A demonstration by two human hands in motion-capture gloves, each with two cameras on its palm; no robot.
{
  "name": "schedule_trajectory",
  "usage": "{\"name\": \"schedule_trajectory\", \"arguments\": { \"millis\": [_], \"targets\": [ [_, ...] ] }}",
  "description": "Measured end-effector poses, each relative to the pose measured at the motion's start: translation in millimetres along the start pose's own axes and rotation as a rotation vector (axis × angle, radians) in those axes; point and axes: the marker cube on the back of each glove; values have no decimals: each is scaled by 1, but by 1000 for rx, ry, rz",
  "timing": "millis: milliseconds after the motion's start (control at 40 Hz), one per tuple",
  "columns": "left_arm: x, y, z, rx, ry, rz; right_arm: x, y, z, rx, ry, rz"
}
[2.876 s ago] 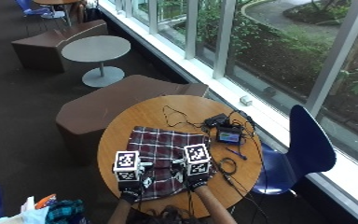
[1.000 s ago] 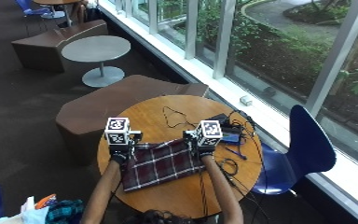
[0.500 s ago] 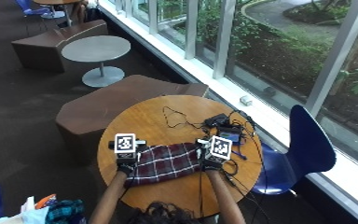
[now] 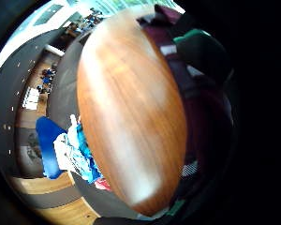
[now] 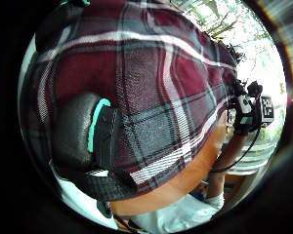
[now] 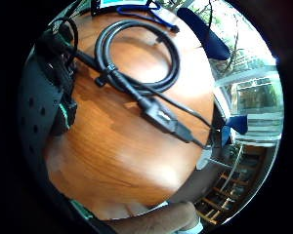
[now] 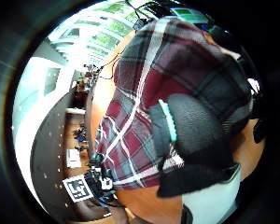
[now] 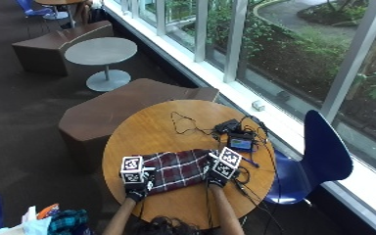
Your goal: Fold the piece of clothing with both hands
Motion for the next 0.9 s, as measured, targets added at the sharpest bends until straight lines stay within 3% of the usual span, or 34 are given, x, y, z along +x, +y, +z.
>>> {"name": "schedule_trajectory", "arguments": {
  "millis": [225,325,425,550,650,900],
  "targets": [
    [5,1,4,-57,-35,17,-12,-10,-2,74,-381,21],
    [3,-1,4,-63,9,25,-22,-7,-26,152,-583,2],
    [0,1,-11,-37,123,19,-46,-2,-51,253,-665,-79],
    [-6,31,-76,76,366,-9,-93,17,-73,319,-652,-243],
    [-35,11,-58,116,498,-69,-128,40,-76,324,-596,-391],
    [-97,31,-88,243,592,-214,-246,128,10,355,-248,-866]
  ]
}}
